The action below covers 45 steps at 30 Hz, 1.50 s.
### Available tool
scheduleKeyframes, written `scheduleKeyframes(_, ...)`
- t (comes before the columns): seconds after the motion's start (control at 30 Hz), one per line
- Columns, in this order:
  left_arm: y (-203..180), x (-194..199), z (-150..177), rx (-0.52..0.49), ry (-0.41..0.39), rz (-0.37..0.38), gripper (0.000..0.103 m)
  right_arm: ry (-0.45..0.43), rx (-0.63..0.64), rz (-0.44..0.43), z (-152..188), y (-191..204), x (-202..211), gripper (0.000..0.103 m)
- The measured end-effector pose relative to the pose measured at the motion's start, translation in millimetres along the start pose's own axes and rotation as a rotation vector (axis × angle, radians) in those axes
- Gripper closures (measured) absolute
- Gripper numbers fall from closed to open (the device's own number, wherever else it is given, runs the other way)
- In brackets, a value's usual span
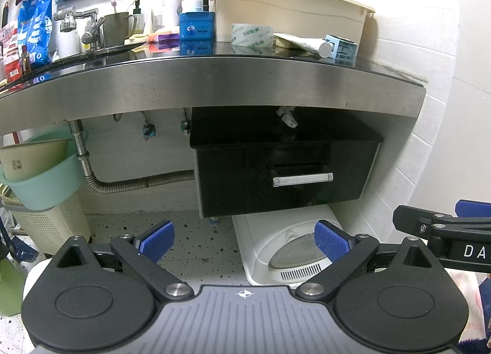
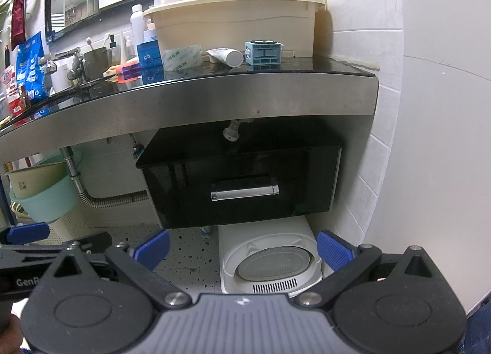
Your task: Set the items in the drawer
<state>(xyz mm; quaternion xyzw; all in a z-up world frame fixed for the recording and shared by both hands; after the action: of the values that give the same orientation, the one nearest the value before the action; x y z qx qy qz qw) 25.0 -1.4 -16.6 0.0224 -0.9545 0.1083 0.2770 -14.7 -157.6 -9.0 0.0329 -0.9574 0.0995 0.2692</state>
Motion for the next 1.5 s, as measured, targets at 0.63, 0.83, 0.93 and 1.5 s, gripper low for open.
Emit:
scheduleKeyframes(0.63,2.3,0.8,-0.3,0.0,0.0,0.0,0.004,-0.002,0.003,-0.001,-1.7,0.3,0.5,0.0)
scheduleKeyframes(0.83,0.5,0.9,0.6,-0.001,0.0,-0.002,0.004,-0.004,0.006,0.0,-3.4,-0.4,0.5,0.0)
scheduleKeyframes(0.93,-0.2,0.9,1.2,-0.001,0.001,-0.001,0.004,-0.005,0.008,0.001,-3.3,0.4,0.4,0.0)
scheduleKeyframes(1.5,-1.3,1.1,0.7,0.003,0.001,-0.004,0.004,-0.011,0.012,0.006,-3.1,0.9,1.1,0.0)
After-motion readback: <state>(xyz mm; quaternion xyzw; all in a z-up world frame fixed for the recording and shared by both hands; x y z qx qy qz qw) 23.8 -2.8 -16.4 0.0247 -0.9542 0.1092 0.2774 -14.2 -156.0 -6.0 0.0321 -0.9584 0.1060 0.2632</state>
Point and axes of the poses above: each gripper's, at about its wrist camera, not at the fingertips, and x roughly against the way its jaws point, y to its left, z to its underside, the point moved 3 cm from there along -x, roughly the way its jaws point, and after that the axes turned 11 degrees about x, right-handed, at the moved point
